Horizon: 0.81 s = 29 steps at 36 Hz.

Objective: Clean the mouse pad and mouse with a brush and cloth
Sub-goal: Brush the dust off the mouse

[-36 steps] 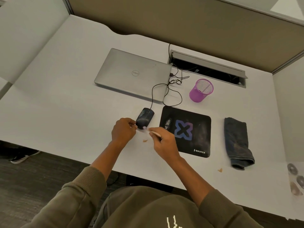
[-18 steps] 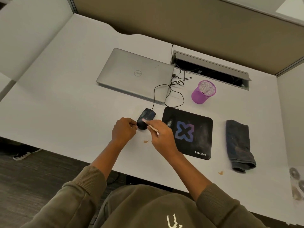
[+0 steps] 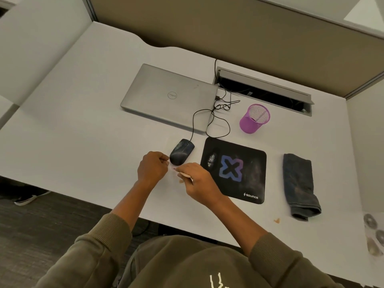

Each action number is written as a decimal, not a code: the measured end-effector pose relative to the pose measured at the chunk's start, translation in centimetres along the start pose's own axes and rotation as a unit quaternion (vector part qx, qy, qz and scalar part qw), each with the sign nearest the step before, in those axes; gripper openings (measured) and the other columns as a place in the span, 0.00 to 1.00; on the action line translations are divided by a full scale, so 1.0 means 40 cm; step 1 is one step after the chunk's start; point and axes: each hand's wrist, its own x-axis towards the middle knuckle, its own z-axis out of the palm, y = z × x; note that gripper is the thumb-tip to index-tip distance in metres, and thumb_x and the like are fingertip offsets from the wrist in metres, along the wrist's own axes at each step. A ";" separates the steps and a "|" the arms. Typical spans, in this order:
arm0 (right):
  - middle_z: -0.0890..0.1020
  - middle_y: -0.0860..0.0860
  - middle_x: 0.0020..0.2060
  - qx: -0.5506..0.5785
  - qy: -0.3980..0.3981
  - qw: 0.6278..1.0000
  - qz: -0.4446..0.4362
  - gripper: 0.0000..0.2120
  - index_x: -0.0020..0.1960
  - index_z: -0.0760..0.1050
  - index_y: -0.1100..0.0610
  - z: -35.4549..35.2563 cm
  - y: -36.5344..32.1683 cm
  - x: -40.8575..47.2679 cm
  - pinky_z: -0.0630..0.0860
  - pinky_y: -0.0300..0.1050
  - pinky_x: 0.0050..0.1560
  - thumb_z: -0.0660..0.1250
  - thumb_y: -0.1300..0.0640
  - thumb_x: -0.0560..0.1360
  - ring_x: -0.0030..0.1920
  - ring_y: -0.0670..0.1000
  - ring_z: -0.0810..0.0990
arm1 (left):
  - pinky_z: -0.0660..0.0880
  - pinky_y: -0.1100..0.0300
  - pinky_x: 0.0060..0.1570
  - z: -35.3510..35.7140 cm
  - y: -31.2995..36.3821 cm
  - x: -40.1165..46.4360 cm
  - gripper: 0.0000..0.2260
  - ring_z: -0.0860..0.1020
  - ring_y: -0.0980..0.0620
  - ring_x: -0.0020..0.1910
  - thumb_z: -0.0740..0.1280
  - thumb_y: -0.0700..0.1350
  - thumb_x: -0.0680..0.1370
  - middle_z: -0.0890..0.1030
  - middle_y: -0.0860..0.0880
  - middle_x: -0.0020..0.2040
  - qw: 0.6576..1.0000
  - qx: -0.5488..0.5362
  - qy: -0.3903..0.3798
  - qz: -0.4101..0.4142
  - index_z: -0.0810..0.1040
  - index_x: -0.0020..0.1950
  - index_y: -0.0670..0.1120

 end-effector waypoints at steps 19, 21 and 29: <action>0.84 0.41 0.45 0.137 0.129 0.960 0.209 0.04 0.50 0.82 0.50 -0.138 0.093 0.005 0.83 0.38 0.46 0.75 0.57 0.76 0.48 0.45 0.84 | 0.72 0.66 0.36 -0.013 0.095 -0.009 0.06 0.81 0.55 0.41 0.71 0.51 0.80 0.85 0.54 0.45 0.996 -0.033 0.070 0.048 0.84 0.50 0.49; 0.84 0.41 0.44 0.144 0.147 0.944 0.256 0.07 0.50 0.81 0.46 -0.188 0.123 0.000 0.85 0.39 0.45 0.76 0.55 0.75 0.47 0.45 0.85 | 0.71 0.68 0.37 0.004 0.133 -0.002 0.07 0.81 0.56 0.41 0.71 0.51 0.80 0.84 0.55 0.44 0.995 -0.042 0.063 0.071 0.84 0.51 0.49; 0.83 0.39 0.37 0.121 0.205 0.900 0.365 0.08 0.43 0.81 0.49 -0.384 0.245 -0.016 0.81 0.34 0.35 0.80 0.55 0.71 0.42 0.45 0.84 | 0.78 0.63 0.49 0.140 0.332 0.008 0.05 0.80 0.60 0.43 0.70 0.52 0.80 0.81 0.61 0.45 0.973 0.020 -0.098 0.210 0.82 0.55 0.55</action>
